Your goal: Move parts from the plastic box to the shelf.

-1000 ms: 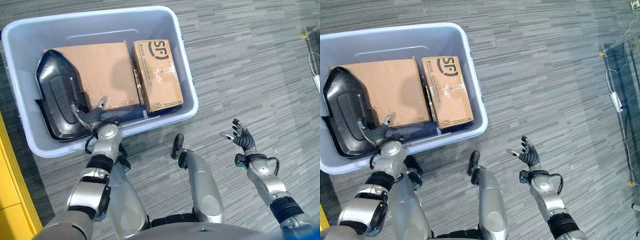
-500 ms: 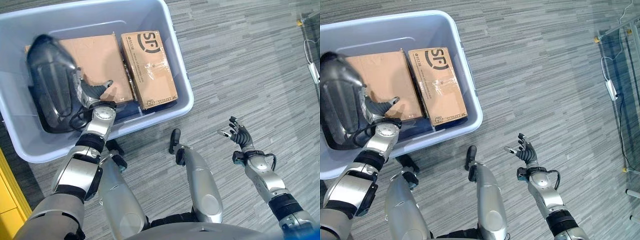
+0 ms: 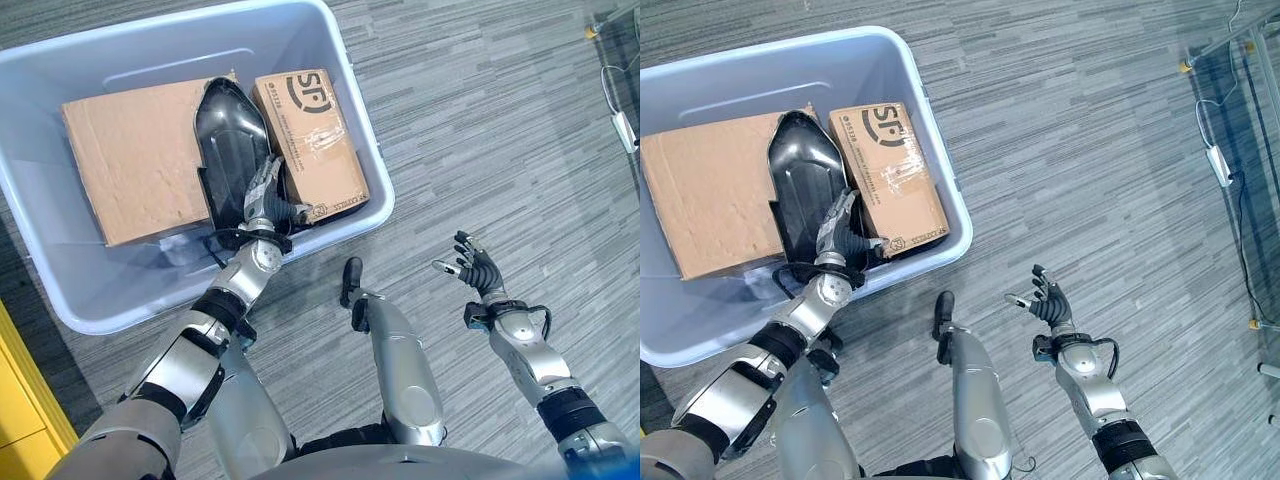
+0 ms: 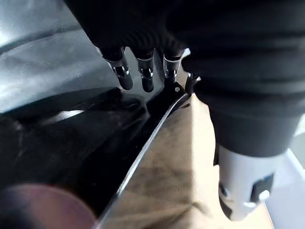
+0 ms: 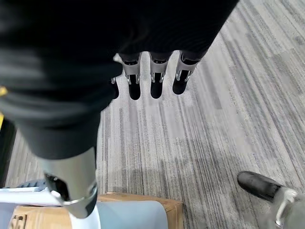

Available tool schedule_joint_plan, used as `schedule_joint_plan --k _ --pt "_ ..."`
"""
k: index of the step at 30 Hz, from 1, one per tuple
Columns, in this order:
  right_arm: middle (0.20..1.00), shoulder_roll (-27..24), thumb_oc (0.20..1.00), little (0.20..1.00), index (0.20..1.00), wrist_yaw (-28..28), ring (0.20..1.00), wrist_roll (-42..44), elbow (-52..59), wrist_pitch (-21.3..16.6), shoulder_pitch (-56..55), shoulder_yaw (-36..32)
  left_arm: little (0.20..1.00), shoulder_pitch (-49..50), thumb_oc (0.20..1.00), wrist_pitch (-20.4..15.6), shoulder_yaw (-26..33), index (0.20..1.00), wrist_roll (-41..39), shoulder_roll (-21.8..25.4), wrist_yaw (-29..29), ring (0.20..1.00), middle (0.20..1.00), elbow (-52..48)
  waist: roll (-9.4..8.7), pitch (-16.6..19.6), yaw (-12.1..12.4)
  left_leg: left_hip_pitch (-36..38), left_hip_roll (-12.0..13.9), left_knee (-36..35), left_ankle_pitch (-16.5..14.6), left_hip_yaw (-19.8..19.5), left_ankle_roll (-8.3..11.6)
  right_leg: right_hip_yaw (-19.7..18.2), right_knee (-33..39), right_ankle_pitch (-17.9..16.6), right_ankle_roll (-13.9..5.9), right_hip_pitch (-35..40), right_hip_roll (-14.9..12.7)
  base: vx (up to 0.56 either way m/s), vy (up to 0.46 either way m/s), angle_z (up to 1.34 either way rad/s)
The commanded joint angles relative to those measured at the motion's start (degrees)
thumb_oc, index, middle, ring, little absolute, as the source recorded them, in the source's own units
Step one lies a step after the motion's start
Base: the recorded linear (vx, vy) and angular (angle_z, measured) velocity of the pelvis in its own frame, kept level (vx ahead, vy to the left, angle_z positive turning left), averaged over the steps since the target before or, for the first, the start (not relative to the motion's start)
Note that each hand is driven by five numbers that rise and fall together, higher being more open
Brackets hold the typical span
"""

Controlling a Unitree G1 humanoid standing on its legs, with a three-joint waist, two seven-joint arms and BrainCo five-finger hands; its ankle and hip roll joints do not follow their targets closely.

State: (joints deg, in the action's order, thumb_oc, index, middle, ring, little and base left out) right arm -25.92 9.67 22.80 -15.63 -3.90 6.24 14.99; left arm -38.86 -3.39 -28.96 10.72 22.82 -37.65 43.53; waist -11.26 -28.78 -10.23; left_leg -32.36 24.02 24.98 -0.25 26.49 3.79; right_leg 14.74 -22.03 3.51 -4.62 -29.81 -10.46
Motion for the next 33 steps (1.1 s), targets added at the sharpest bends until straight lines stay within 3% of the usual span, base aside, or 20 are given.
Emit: schedule_joint_plan --k 1,5,6,8,9,11,13,15,17,20,23,26,27,29,33 --pt "1.0 -4.07 1.0 1.0 1.0 1.35 1.0 -1.75 4.14 -2.74 -0.81 -0.91 1.0 -0.02 1.0 -3.82 3.53 1.0 -0.04 -0.08 -10.31 1.0 1.0 -0.16 -1.31 -1.01 1.65 1.43 0.77 2.5 -4.33 -2.89 5.39 1.61 -4.4 1.62 -4.59 -1.69 -2.06 0.03 -0.058 -0.04" --pt "1.0 -4.08 1.0 1.0 1.0 1.7 1.0 -1.57 4.63 -3.0 -1.91 -0.86 1.0 0.43 1.0 -10.95 9.62 1.0 4.57 2.4 -21.79 1.0 1.0 -3.0 -1.08 -1.01 2.87 1.65 0.29 2.6 -4.54 -4.12 5.49 1.76 -4.7 1.84 -4.54 -1.15 -2.31 0.01 -0.051 0.02" --pt "1.0 -4.44 1.0 1.0 1.0 1.9 1.0 -1.82 5.15 -3.02 -2.15 -0.85 1.0 0.42 1.0 -14.18 11.47 1.0 7.79 3.6 -27.2 1.0 1.0 -5.05 -0.78 -1.01 3.24 1.2 -0.09 1.56 -2.86 -3.87 4.63 2.04 -4.14 0.59 -3.67 -1.81 -2.22 -0.05 -0.022 0.03" --pt "1.0 -4.61 1.0 1.0 1.0 1.96 1.0 -1.5 5.48 -2.98 -2.65 -0.89 1.0 0.74 1.0 -16.58 12.81 1.0 10.89 4.89 -32.48 1.0 1.0 -7.45 -0.46 -1.01 3.59 1.25 -0.47 1.35 -2.83 -4.33 4.66 2.01 -4.28 0.77 -3.55 -1.72 -2.35 -0.02 0.002 0.09" --pt "1.0 -4.63 1.0 1.0 1.0 1.95 1.0 -1.47 5.51 -3.02 -2.72 -0.9 1.0 0.79 1.0 -16.89 12.94 1.0 10.76 5.06 -33.0 1.0 1.0 -7.74 -0.43 -1.01 3.62 1.24 -0.51 1.32 -2.82 -4.39 4.67 2.0 -4.3 0.79 -3.53 -1.72 -2.36 0.02 0.0 0.11" --pt "1.0 -4.22 1.0 1.0 1.0 2.06 1.0 -0.81 5.6 -3.98 -3.47 -1.29 1.0 2.48 1.0 -24.72 16.33 1.0 11.08 5.85 -36.52 1.0 1.0 -12.32 0.07 -1.01 4.44 1.58 -1.29 0.71 -2.85 -5.13 4.59 2.21 -4.28 1.02 -3.39 -1.33 -2.52 0.02 -0.01 0.05" --pt "1.0 -3.83 1.0 1.0 1.0 2.49 1.0 -0.65 5.84 -5.78 -3.76 -1.35 1.0 4.28 1.0 -27.5 18.55 1.0 14.09 5.14 -38.55 1.0 1.0 -16.56 0.34 -1.01 5.08 1.72 -1.69 0.44 -2.94 -5.56 4.56 2.56 -4.22 1.28 -3.29 -0.93 -2.66 0.01 -0.022 0.09" --pt "1.0 -3.18 1.0 1.0 1.0 2.3 1.0 -0.55 6.76 -5.02 -3.93 -1.59 1.0 6.66 1.0 -27.53 19.72 1.0 12.07 3.73 -39.98 1.0 1.0 -19.82 0.54 -1.01 5.65 2.09 -2.06 0.59 -3.3 -6.15 4.51 2.68 -4.66 1.93 -3.13 -0.4 -2.62 0.02 -0.023 0.04" --pt "1.0 -2.63 1.0 1.0 1.0 2.99 1.0 -0.25 6.75 -3.97 -4.04 -1.63 1.0 8.97 1.0 -25.29 20.49 1.0 7.27 2.12 -37.51 1.0 1.0 -20.66 0.58 -1.01 6.16 2.51 -2.2 0.96 -3.47 -6.51 4.44 2.96 -4.86 2.29 -3.12 0.38 -2.74 0.03 -0.02 0.0" --pt "1.0 -1.83 1.0 1.0 1.0 2.12 1.0 -1.06 5.81 -3.74 -3.97 -1.58 1.0 11.27 1.0 -19.11 19.3 1.0 -7.36 -0.23 -24.72 1.0 1.0 -16.27 0.38 -1.01 6.4 2.47 -1.7 0.98 -3.06 -6.55 4.53 3.24 -4.62 2.11 -3.1 0.74 -2.71 0.0 0.0 0.0" --pt "1.0 -1.66 1.0 1.0 1.0 1.46 1.0 -2.04 5.37 -3.35 -4.13 -1.18 1.0 12.61 1.0 -18.75 18.37 1.0 -12.83 -2.27 -20.14 1.0 1.0 -13.83 0.24 -1.01 6.29 2.27 -1.37 1.1 -2.98 -6.57 4.58 3.05 -4.67 2.22 -3.03 0.64 -2.46 0.0 0.0 0.0" --pt "1.0 -1.28 1.0 1.0 1.0 1.76 1.0 -0.97 3.88 -3.34 -3.65 -0.37 1.0 12.28 1.0 -16.91 18.26 1.0 -23.46 -5.66 -16.62 1.0 1.0 -9.92 -0.18 -1.01 6.02 1.89 -0.74 1.32 -2.74 -6.25 4.53 3.27 -4.01 1.73 -3.02 0.5 -2.19 0.02 -0.004 -0.01" --pt "1.0 -0.83 1.0 1.0 1.0 1.83 1.0 -0.43 2.36 -4.61 -3.42 0.12 1.0 11.95 1.0 -15.68 18.0 1.0 -22.99 -6.43 -18.13 1.0 1.0 -7.41 -0.34 -1.01 5.79 2.38 -0.47 2.41 -4.3 -6.76 5.43 2.89 -4.82 3.05 -3.75 1.17 -2.15 0.07 -0.026 -0.02" --pt "1.0 -0.65 1.0 1.0 1.0 1.83 1.0 -0.19 1.98 -5.08 -3.09 0.33 1.0 11.24 1.0 -14.89 17.71 1.0 -23.11 -6.23 -17.31 1.0 1.0 -5.98 -0.62 -1.01 5.56 2.17 -0.1 3.07 -4.55 -6.7 5.46 2.79 -5.33 3.22 -3.76 0.94 -2.17 0.05 -0.026 -0.02" --pt "1.0 -1.14 1.0 1.0 1.0 2.11 1.0 -0.28 2.4 -3.51 -2.16 0.82 1.0 8.23 1.0 -12.29 16.98 1.0 -19.6 -5.02 -18.69 1.0 1.0 -3.42 -1.19 -1.01 4.56 1.95 1.08 4.24 -4.62 -5.86 5.64 2.52 -5.82 3.21 -3.73 0.58 -2.12 0.01 -0.003 -0.09"
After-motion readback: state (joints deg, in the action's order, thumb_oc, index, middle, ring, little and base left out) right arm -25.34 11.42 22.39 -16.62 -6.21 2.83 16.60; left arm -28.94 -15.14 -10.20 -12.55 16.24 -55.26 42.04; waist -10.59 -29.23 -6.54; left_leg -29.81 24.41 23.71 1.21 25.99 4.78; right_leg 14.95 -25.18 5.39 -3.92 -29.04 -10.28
